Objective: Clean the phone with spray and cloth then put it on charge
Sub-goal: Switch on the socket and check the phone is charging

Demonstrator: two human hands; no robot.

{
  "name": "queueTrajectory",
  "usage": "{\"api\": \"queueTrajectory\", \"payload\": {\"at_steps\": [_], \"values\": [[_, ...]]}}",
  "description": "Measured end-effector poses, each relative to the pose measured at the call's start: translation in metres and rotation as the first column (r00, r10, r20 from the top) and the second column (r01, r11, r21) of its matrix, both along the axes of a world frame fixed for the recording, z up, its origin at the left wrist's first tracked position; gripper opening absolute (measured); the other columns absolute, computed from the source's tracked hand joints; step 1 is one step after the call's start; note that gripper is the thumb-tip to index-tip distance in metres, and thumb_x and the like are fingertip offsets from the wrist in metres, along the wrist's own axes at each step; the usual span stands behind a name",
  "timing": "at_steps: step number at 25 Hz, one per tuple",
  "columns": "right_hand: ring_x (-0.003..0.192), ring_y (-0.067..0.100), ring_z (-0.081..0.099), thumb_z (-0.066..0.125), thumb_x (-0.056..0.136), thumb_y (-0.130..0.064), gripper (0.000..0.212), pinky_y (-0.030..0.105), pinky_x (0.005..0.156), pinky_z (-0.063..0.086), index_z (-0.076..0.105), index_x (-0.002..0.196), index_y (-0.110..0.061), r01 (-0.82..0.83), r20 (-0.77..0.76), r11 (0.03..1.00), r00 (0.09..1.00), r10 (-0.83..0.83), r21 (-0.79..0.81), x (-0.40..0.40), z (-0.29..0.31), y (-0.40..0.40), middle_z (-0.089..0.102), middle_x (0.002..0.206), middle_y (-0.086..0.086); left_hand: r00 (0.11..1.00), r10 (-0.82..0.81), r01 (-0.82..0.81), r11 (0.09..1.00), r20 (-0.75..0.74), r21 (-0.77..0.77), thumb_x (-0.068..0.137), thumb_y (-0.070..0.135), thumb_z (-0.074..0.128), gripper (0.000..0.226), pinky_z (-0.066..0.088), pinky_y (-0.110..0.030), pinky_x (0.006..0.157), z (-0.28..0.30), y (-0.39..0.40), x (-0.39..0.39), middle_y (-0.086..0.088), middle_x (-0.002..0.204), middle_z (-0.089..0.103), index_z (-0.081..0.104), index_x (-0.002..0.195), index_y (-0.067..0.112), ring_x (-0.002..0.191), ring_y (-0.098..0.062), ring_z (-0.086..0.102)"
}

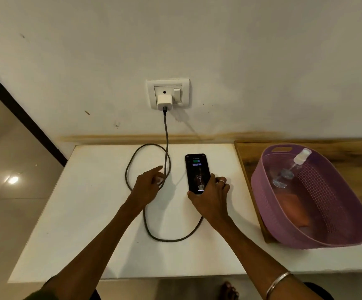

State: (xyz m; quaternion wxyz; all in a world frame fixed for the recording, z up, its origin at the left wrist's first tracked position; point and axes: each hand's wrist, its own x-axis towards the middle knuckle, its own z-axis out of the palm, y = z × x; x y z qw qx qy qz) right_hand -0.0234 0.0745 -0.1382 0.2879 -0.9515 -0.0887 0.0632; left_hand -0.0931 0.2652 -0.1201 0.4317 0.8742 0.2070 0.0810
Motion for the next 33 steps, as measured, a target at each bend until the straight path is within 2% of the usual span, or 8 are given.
{"api": "queueTrajectory", "payload": {"at_steps": [3, 7, 10, 18, 21, 25, 28, 33], "values": [[0.125, 0.030, 0.034, 0.074, 0.070, -0.055, 0.095, 0.037, 0.103, 0.041, 0.031, 0.141, -0.009, -0.024, 0.008, 1.000, 1.000, 0.024, -0.015, 0.004, -0.002, -0.001, 0.034, 0.139, 0.017, 0.990, -0.116, 0.106, 0.987, 0.077, 0.119, 0.088, 0.005, 0.057, 0.060, 0.037, -0.028, 0.108, -0.004, 0.014, -0.050, -0.006, 0.139, 0.055, 0.042, 0.145, 0.015, 0.130, -0.021, 0.049], [0.124, 0.032, 0.035, 0.072, 0.069, -0.059, 0.098, 0.038, 0.100, 0.041, 0.031, 0.141, -0.008, -0.027, 0.022, 0.999, 0.999, 0.028, -0.042, 0.004, -0.004, -0.003, 0.034, 0.139, 0.018, 0.927, -0.287, 0.342, 0.911, -0.240, 0.232, 0.058, 0.082, 0.068, 0.126, 0.015, -0.029, 0.119, -0.010, 0.019, -0.086, 0.017, 0.158, 0.010, 0.007, 0.156, 0.031, 0.143, -0.002, 0.011], [0.124, 0.033, 0.036, 0.071, 0.069, -0.060, 0.095, 0.040, 0.099, 0.044, 0.032, 0.140, -0.010, -0.006, 0.010, 0.999, 1.000, 0.006, -0.054, 0.004, -0.001, 0.001, 0.034, 0.139, 0.017, 0.898, -0.347, 0.418, 0.866, -0.271, 0.274, 0.042, 0.090, 0.068, 0.148, 0.008, -0.029, 0.121, -0.016, 0.009, -0.086, 0.017, 0.159, -0.003, -0.003, 0.156, 0.027, 0.145, -0.001, -0.001], [0.118, 0.028, 0.040, 0.070, 0.071, -0.060, 0.085, 0.035, 0.095, 0.044, 0.037, 0.134, -0.013, -0.004, 0.064, 0.998, 0.998, 0.008, -0.062, 0.006, -0.001, 0.002, 0.039, 0.133, 0.015, 0.963, -0.258, 0.268, 0.908, -0.076, 0.322, 0.086, 0.024, 0.074, 0.061, 0.030, -0.026, 0.116, -0.017, 0.014, -0.064, 0.005, 0.151, 0.044, 0.049, 0.141, 0.021, 0.141, -0.014, 0.039], [0.118, 0.028, 0.040, 0.070, 0.071, -0.060, 0.086, 0.035, 0.095, 0.043, 0.037, 0.135, -0.013, -0.007, 0.064, 0.999, 0.998, 0.010, -0.050, 0.008, -0.002, 0.002, 0.039, 0.133, 0.015, 0.962, -0.273, 0.249, 0.878, 0.001, 0.409, 0.089, 0.013, 0.070, 0.049, 0.035, -0.023, 0.111, -0.023, 0.011, -0.067, 0.000, 0.143, 0.053, 0.056, 0.136, 0.015, 0.133, -0.017, 0.050], [0.124, 0.030, 0.035, 0.071, 0.072, -0.057, 0.086, 0.040, 0.099, 0.044, 0.035, 0.137, -0.014, -0.040, -0.013, 0.999, 0.999, 0.040, 0.024, 0.007, -0.001, -0.006, 0.034, 0.136, 0.014, 0.976, -0.216, 0.217, 0.945, -0.031, 0.245, 0.085, 0.026, 0.075, 0.062, 0.034, -0.019, 0.109, -0.013, 0.010, -0.068, 0.003, 0.143, 0.052, 0.051, 0.141, 0.018, 0.132, -0.012, 0.049], [0.127, 0.029, 0.032, 0.072, 0.075, -0.051, 0.081, 0.039, 0.100, 0.043, 0.036, 0.138, -0.015, -0.064, -0.051, 0.995, 0.996, 0.068, 0.073, 0.003, -0.002, -0.017, 0.031, 0.138, 0.014, 0.999, 0.005, -0.006, 1.000, 0.033, 0.029, 0.085, 0.040, 0.073, 0.050, 0.041, -0.023, 0.102, 0.014, -0.002, -0.051, 0.005, 0.128, 0.065, 0.063, 0.130, 0.020, 0.119, -0.010, 0.060], [0.128, 0.027, 0.031, 0.070, 0.078, -0.046, 0.071, 0.035, 0.103, 0.038, 0.041, 0.136, -0.015, -0.088, -0.003, 0.993, 0.996, 0.089, 0.084, -0.006, -0.004, -0.025, 0.035, 0.139, 0.012, 0.966, 0.249, -0.172, 0.825, 0.074, -0.538, 0.097, 0.032, 0.058, 0.034, 0.055, -0.035, 0.094, 0.095, -0.024, 0.028, -0.008, 0.108, 0.073, 0.064, 0.121, 0.008, 0.096, -0.019, 0.071]]}}
